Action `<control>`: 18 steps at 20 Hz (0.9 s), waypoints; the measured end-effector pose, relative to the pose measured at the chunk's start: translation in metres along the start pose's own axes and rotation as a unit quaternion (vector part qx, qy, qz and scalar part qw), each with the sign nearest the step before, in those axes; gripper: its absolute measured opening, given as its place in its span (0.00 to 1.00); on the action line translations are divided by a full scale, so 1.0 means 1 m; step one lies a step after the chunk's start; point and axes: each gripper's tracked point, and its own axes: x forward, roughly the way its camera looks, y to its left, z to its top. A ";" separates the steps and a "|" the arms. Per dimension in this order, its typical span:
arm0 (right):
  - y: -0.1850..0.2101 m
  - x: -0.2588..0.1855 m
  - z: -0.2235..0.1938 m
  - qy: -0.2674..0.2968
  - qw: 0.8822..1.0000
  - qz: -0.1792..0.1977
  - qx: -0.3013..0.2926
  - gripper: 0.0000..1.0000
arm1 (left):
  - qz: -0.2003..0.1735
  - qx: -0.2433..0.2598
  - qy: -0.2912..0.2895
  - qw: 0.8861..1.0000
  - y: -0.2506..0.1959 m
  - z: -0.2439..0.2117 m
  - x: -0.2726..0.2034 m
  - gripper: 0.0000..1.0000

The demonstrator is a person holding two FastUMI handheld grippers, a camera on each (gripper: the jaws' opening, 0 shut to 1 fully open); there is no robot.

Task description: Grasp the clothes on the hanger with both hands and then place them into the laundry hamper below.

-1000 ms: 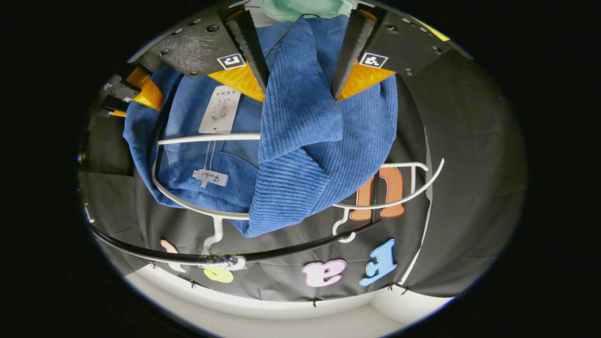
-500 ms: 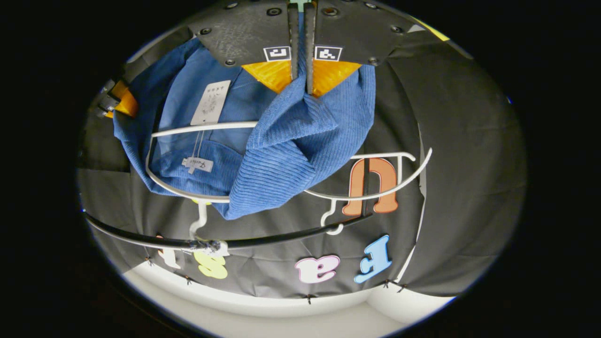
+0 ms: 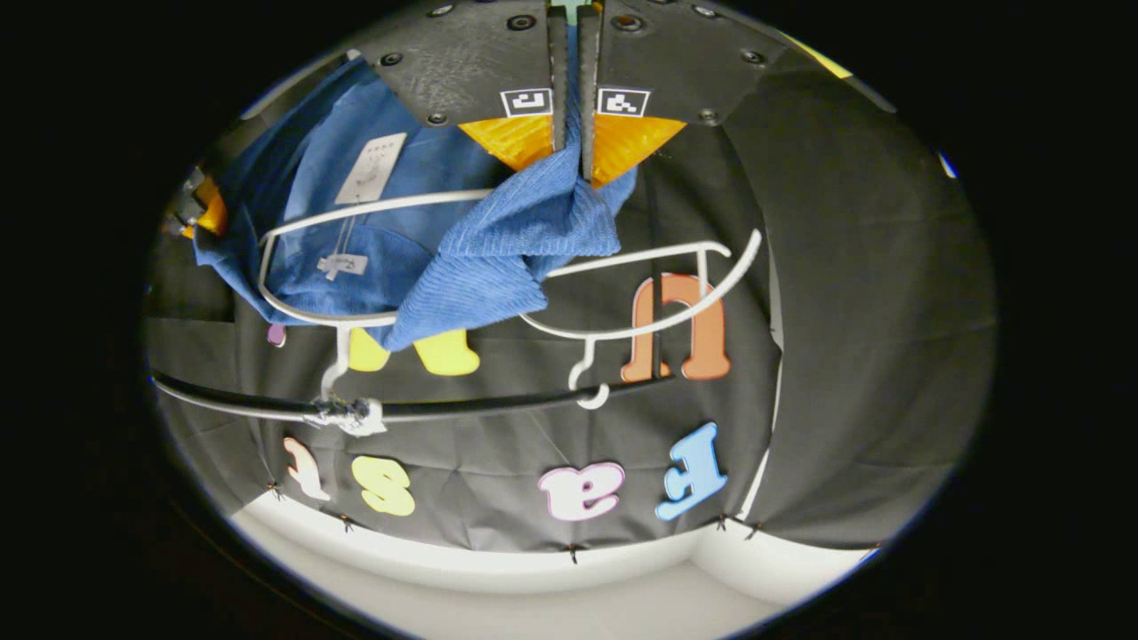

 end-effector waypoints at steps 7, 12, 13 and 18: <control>-0.012 0.011 0.016 -0.018 0.999 -0.030 0.004 0.11 | 0.002 0.012 -0.004 1.000 0.024 0.028 0.010 0.07; -0.011 0.023 0.018 -0.028 0.999 -0.038 -0.005 0.10 | 0.009 0.017 -0.017 1.000 0.045 0.051 0.020 0.07; -0.012 0.026 0.018 -0.031 0.999 -0.041 -0.009 0.10 | 0.004 0.016 -0.015 1.000 0.045 0.052 0.023 0.07; -0.012 0.033 0.020 -0.046 0.997 -0.046 -0.028 0.09 | -0.010 0.040 -0.004 0.999 0.052 0.053 0.036 0.07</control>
